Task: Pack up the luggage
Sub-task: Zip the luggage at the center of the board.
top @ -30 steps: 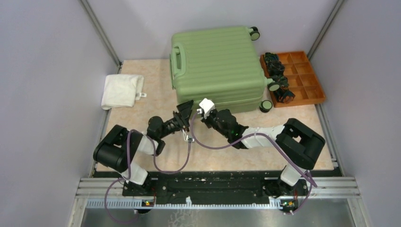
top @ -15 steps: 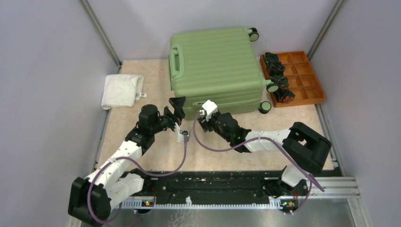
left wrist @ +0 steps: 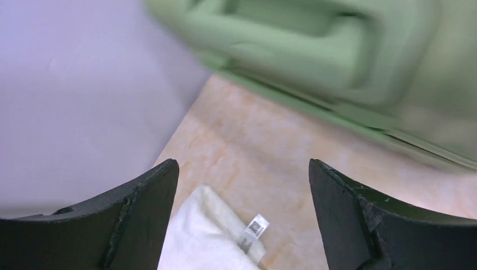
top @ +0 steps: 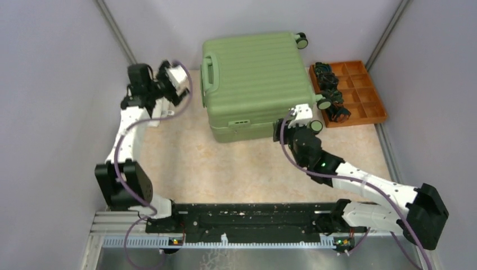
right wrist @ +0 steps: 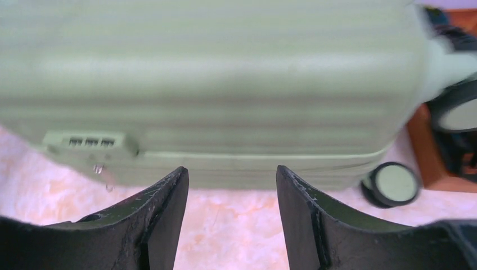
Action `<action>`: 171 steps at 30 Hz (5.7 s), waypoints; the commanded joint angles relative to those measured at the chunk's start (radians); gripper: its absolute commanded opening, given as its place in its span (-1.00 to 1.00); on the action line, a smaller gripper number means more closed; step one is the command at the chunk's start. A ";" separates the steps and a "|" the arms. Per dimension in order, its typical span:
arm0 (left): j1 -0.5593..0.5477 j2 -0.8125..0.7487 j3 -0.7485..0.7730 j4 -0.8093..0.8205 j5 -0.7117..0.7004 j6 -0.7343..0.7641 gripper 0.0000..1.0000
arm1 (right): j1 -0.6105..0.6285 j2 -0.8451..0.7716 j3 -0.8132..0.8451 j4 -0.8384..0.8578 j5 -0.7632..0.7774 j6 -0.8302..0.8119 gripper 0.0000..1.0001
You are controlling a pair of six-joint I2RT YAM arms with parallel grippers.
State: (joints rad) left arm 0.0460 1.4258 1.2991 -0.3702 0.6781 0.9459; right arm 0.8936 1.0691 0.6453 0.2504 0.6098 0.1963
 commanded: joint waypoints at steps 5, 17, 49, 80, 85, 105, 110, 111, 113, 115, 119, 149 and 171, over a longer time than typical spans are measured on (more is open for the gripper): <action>0.091 0.235 0.075 0.279 -0.057 -0.537 0.76 | -0.315 0.053 0.454 -0.356 0.053 0.122 0.16; 0.035 0.262 -0.132 0.460 -0.015 -0.541 0.66 | -0.730 0.734 1.058 -0.533 -0.284 0.247 -0.20; -0.316 -0.023 -0.376 -0.072 0.306 0.085 0.50 | -0.555 1.287 1.581 -0.348 -1.505 0.299 -0.38; 0.266 0.062 0.021 0.188 -0.026 -0.646 0.67 | -0.749 -0.114 0.240 -0.599 -0.571 0.376 0.88; 0.267 0.085 -0.038 0.262 -0.078 -0.676 0.64 | -0.548 -0.186 0.155 -0.716 -0.512 0.414 -0.03; 0.231 -0.005 -0.247 0.192 0.134 -0.412 0.60 | -0.505 0.486 0.473 -0.266 -0.520 0.445 -0.13; 0.171 -0.067 -0.289 0.115 0.204 -0.243 0.61 | -0.574 0.631 0.666 -0.292 -0.559 0.433 -0.09; 0.155 -0.080 -0.295 0.094 0.198 -0.199 0.61 | -0.584 0.655 0.708 -0.325 -0.564 0.421 -0.09; 0.122 -0.107 -0.306 0.051 0.181 -0.107 0.62 | -0.588 0.666 0.751 -0.367 -0.560 0.365 -0.04; 0.097 -0.142 -0.329 0.034 0.148 -0.016 0.63 | -0.585 0.623 0.691 -0.347 -0.559 0.314 0.07; 0.079 -0.200 -0.378 0.026 0.117 0.120 0.67 | -0.530 0.425 0.372 -0.167 -0.560 0.203 0.29; -0.068 -0.352 -0.669 0.529 0.008 0.309 0.66 | -0.154 0.361 -0.155 0.547 -0.952 -0.373 0.49; -0.156 -0.351 -0.590 0.404 0.005 0.402 0.61 | 0.021 0.433 -0.187 0.699 -0.671 -0.408 -1.00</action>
State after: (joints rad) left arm -0.0380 1.0775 0.6384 0.0013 0.5068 1.2854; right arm 0.8627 1.5154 0.4633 0.8597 -0.0402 -0.2249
